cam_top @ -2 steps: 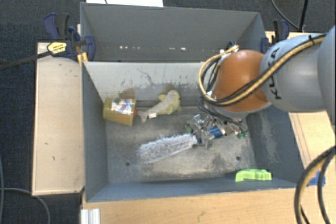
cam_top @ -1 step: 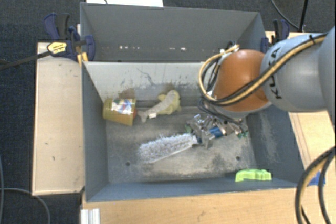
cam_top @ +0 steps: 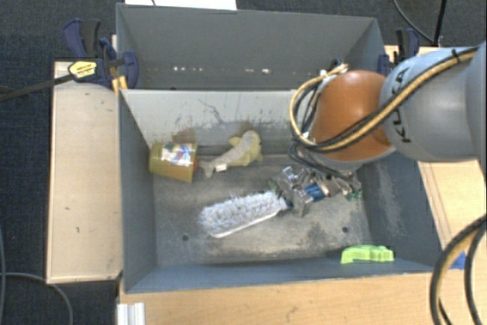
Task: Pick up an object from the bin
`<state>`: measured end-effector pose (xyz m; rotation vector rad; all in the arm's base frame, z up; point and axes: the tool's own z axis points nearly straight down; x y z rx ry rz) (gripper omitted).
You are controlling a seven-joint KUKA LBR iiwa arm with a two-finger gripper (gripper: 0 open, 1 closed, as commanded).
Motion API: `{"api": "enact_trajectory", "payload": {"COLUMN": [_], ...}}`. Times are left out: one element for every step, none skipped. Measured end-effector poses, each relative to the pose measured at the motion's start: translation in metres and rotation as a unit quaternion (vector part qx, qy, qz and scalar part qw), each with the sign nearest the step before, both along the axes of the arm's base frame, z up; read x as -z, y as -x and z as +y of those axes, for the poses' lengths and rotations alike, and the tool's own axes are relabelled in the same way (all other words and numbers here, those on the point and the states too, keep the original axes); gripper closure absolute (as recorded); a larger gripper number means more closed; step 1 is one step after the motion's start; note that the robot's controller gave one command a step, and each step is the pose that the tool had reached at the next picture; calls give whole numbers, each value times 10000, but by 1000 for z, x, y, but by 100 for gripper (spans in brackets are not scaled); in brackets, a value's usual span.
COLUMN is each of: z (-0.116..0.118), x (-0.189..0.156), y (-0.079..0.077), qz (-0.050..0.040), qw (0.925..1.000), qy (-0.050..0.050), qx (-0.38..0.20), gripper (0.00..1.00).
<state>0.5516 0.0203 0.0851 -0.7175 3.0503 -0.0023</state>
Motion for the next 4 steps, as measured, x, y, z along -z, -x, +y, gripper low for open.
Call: {"api": "enact_trajectory", "payload": {"z": [0,0,0,0], "x": [-12,-33,-43,-51], "y": [2,2,0,2], "qz": [57,47,8,47], "qw": [10000,10000,10000,10000], "qy": [1,0,-1,1], "qx": [-2,4,5,8], "gripper": [100,100,100,100]}}
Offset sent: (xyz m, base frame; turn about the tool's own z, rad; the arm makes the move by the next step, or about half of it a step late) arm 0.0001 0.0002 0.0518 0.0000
